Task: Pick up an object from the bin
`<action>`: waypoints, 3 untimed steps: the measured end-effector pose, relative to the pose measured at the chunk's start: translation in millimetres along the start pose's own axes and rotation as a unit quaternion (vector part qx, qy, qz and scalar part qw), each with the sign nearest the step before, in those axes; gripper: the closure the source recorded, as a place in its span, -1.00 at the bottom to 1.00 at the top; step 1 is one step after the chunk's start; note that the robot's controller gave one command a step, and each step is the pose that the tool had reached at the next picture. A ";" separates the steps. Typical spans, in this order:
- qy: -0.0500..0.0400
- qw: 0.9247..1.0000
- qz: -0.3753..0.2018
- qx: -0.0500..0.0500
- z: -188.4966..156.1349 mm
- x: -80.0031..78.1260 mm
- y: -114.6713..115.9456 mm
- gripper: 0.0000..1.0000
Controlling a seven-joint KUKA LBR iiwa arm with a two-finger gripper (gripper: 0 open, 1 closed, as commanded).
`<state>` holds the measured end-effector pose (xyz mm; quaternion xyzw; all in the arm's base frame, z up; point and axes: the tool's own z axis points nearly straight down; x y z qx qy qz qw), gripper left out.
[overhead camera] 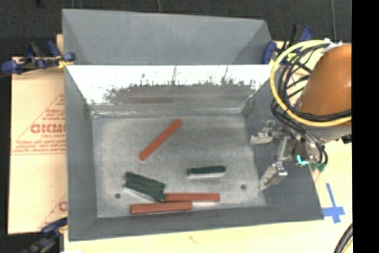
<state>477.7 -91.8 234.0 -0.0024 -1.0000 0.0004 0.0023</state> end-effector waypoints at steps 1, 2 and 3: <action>-0.004 1.000 -0.002 0.001 -3.6 -1.6 0.3 -1.00; -0.007 0.999 -0.037 0.001 50.9 -5.1 35.6 -1.00; -0.001 0.992 -0.129 0.005 149.3 -42.9 83.6 1.00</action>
Offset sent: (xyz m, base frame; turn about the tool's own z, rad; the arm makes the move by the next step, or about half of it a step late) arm 0.0054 0.0720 -0.1058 -0.1412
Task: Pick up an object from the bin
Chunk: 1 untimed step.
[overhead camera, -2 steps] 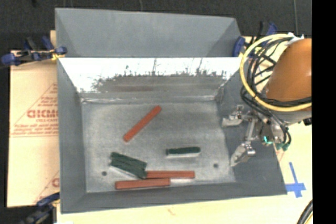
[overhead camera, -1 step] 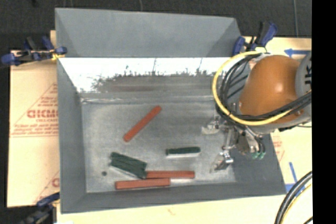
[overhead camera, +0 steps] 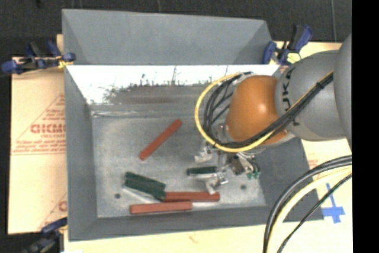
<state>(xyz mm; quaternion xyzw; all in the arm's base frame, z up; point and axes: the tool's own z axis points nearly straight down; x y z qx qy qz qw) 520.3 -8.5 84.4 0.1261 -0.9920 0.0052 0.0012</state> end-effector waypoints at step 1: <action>0.000 1.000 0.000 0.000 0.1 -0.1 0.0 1.00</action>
Offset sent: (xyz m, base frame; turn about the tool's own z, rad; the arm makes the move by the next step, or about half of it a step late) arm -0.0001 -0.0001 0.1366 -0.0685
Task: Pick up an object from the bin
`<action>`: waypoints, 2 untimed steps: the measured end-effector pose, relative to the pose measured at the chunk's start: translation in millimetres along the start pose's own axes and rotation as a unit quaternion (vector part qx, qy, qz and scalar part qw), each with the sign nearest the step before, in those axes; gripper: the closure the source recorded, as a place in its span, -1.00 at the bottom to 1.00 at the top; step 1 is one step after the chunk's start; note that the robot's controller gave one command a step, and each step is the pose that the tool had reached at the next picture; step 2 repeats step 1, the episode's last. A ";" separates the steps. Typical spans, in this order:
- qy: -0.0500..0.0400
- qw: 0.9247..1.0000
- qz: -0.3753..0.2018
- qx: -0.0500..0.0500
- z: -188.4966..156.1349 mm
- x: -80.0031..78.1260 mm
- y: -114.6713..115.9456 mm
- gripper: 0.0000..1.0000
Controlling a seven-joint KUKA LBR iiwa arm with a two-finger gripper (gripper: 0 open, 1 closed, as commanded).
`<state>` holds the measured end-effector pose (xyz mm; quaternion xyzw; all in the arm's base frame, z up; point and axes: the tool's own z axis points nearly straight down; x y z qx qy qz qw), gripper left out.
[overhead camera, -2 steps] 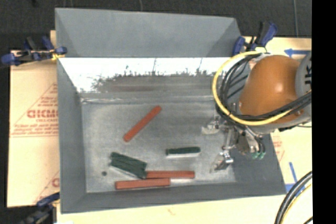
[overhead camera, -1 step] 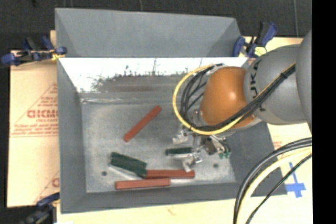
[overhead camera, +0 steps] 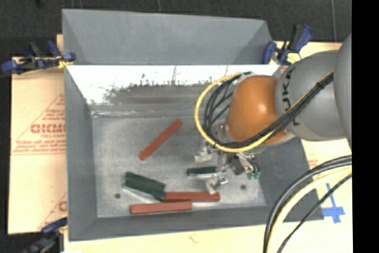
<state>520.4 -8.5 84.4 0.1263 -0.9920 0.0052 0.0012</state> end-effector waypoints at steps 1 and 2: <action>-0.004 0.999 -0.033 -0.004 -137.7 -0.5 -3.0 1.00; -0.004 0.999 -0.033 -0.004 -137.7 -0.5 -3.0 1.00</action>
Offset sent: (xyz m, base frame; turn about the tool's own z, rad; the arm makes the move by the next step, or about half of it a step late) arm 0.0000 0.0000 0.0000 0.0000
